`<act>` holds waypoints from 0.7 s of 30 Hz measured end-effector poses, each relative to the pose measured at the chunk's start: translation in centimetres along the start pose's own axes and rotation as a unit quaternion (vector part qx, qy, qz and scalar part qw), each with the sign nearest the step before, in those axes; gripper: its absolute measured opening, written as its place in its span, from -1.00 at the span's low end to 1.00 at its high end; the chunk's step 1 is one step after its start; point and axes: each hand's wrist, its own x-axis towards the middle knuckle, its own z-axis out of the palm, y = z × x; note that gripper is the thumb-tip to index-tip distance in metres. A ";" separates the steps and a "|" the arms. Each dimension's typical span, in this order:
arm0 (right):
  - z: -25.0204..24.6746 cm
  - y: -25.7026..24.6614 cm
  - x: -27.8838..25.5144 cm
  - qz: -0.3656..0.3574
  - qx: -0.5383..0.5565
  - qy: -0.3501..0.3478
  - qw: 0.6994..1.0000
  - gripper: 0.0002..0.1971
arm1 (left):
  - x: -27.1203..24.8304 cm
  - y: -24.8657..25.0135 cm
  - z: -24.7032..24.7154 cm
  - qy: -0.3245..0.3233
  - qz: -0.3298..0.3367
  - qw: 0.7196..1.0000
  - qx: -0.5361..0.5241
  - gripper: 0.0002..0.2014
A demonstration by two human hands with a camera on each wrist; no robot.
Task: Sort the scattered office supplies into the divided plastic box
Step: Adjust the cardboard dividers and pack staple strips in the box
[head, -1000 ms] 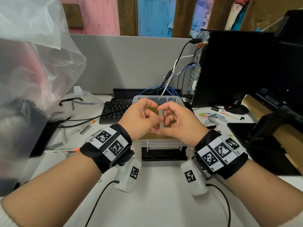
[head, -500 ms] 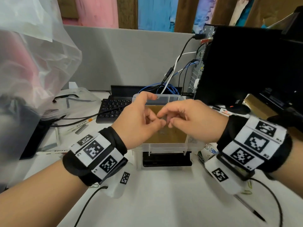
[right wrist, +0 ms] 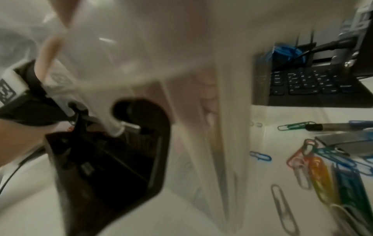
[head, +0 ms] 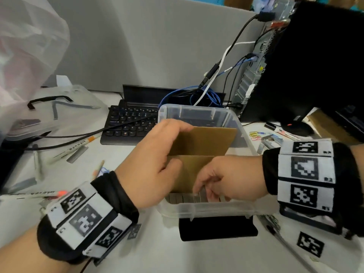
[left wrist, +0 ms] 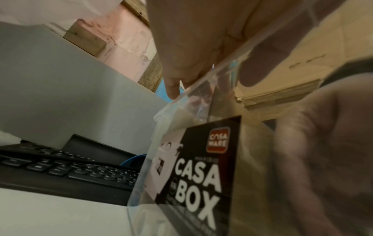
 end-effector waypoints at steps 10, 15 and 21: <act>1.1 0.1 2.6 0.046 -0.066 -0.111 0.991 -0.58 | -0.2 -0.3 0.4 0.020 -0.005 1.000 -0.015 -0.39; 2.2 -0.4 2.1 0.000 -0.092 -0.008 0.996 -0.70 | -0.2 -0.4 0.4 0.033 -0.003 0.999 -0.012 -0.41; 2.4 -0.8 1.5 -0.021 -0.034 0.026 0.999 -0.74 | -0.3 -0.3 0.5 0.040 -0.004 0.999 -0.011 -0.43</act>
